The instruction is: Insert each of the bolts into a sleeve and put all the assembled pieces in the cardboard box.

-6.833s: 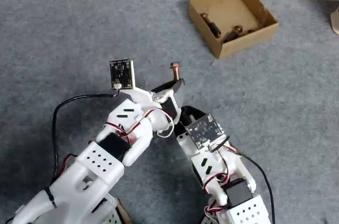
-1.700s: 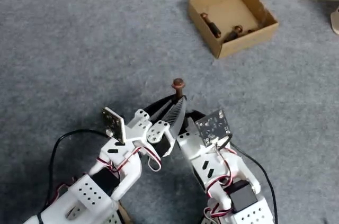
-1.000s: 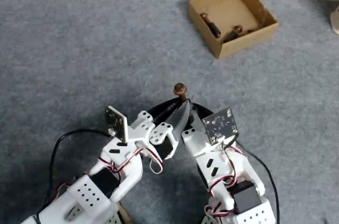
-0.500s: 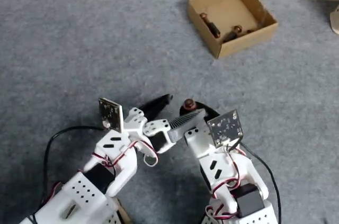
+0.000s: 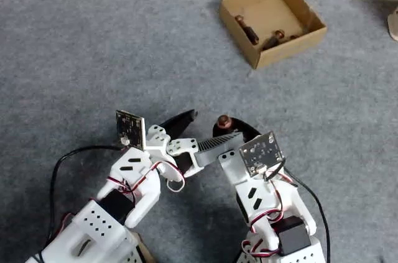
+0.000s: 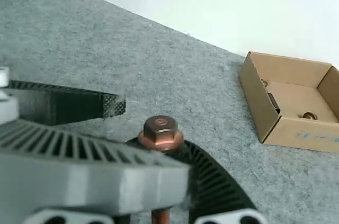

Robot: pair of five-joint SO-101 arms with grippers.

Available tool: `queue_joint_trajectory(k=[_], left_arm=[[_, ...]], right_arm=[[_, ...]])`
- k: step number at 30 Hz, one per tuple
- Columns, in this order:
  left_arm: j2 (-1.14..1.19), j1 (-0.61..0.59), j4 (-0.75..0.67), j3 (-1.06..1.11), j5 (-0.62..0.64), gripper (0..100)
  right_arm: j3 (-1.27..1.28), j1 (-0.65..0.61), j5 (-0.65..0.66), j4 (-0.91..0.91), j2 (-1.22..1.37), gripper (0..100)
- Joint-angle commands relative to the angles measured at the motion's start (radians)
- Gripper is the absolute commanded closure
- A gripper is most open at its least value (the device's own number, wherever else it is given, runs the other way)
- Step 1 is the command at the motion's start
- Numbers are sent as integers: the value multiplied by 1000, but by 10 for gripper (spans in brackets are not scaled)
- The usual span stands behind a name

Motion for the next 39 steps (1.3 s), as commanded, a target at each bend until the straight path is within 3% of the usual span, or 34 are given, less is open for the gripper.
queue_joint_trajectory(k=[1,6,11,17,25,28,34,39], left_arm=[[-8,36,61,-12,-15,514],[-8,44,63,-13,-12,514],[-8,38,61,-13,-14,514],[-8,36,61,-13,-17,515],[-2,-33,60,-15,-17,518],[-1,-45,58,-15,-17,595],[-1,-45,57,-15,-23,854],[-1,-45,57,-4,-157,987]], right_arm=[[-79,124,11,-73,8,993],[-79,173,46,-77,25,993],[-101,237,43,-88,265,993],[-338,309,43,-173,679,993],[-707,312,43,-171,1115,993],[-835,312,48,-170,1244,993],[-1098,314,51,-166,1492,993],[-1308,314,89,-166,1709,993]])
